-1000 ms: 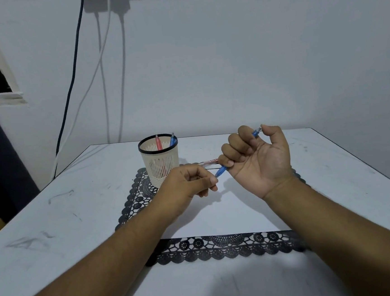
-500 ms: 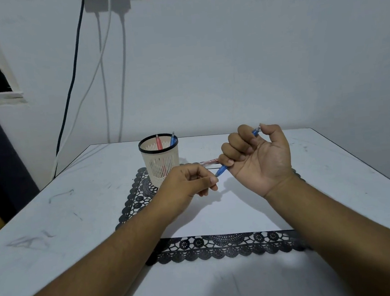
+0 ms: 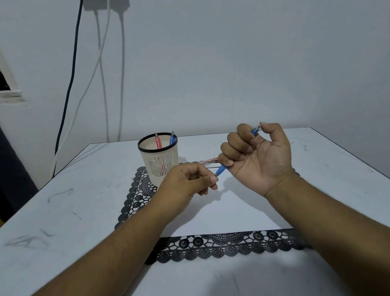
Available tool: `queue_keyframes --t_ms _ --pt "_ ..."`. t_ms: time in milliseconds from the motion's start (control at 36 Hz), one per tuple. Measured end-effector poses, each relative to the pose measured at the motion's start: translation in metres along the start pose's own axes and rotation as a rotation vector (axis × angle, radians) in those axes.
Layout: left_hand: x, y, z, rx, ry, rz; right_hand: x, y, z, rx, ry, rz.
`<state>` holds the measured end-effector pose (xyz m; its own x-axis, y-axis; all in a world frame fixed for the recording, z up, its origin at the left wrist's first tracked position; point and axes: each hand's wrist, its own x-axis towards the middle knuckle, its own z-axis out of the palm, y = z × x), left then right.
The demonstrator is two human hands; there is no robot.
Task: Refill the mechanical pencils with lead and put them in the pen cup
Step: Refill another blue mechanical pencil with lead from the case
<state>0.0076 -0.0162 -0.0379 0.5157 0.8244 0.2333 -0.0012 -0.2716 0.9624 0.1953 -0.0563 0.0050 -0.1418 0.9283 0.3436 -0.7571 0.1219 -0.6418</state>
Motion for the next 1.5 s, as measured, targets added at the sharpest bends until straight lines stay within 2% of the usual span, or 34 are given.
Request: queue_keyframes --t_ms 1500 --pt "0.0002 0.0030 -0.0005 -0.002 -0.008 0.010 0.0003 -0.0022 -0.0022 0.047 0.047 -0.006"
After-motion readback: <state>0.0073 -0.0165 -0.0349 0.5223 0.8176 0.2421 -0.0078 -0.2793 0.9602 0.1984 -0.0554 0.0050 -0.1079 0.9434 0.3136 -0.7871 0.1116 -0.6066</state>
